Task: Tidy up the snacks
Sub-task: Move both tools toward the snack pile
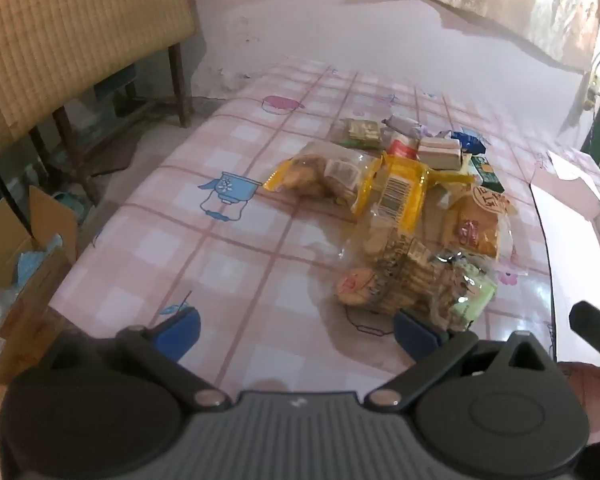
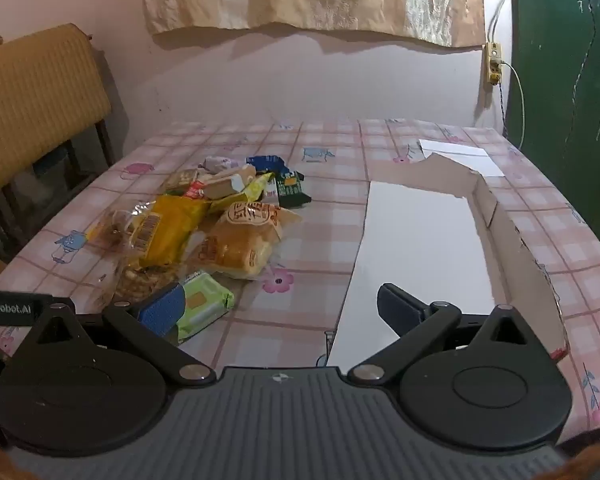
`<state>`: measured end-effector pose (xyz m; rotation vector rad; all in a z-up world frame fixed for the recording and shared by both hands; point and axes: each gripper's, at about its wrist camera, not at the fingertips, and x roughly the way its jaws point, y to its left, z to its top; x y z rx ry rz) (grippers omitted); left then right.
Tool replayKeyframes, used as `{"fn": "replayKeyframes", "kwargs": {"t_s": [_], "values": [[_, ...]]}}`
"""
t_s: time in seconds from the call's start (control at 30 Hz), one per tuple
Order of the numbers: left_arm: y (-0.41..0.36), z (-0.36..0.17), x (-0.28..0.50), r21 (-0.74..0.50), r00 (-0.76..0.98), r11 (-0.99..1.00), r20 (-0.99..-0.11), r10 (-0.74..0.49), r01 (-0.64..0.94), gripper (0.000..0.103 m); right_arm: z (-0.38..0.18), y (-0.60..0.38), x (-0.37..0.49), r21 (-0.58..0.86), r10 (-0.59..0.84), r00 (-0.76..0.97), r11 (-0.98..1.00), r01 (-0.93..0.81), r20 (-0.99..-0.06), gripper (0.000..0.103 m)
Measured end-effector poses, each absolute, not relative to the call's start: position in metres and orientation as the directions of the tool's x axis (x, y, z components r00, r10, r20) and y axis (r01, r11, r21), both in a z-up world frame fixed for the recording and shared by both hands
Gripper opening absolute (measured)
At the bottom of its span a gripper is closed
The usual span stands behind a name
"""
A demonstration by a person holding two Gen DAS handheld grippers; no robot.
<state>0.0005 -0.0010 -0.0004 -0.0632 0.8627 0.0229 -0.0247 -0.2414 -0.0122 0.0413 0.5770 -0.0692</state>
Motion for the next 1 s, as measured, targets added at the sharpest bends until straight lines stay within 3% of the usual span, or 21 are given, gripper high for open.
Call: {"fn": "replayKeyframes", "kwargs": {"t_s": [0.43, 0.7, 1.0], "values": [[-0.001, -0.005, 0.005, -0.032, 0.636, 0.999, -0.772, -0.015, -0.016, 0.102, -0.017, -0.240, -0.026, 0.092, -0.034, 0.794, 0.989, 0.113, -0.607, 0.103], [-0.010, -0.008, 0.008, -0.015, 0.634, 0.999, -0.773, -0.033, 0.034, 0.102, -0.023, -0.229, -0.012, -0.010, -0.072, 0.746, 0.996, 0.087, -0.662, 0.103], [-0.016, -0.015, 0.016, -0.004, 0.629, 0.999, -0.777, -0.037, 0.053, 0.102, -0.032, -0.226, -0.002, -0.022, -0.065, 0.712, 0.997, 0.069, -0.699, 0.103]]}}
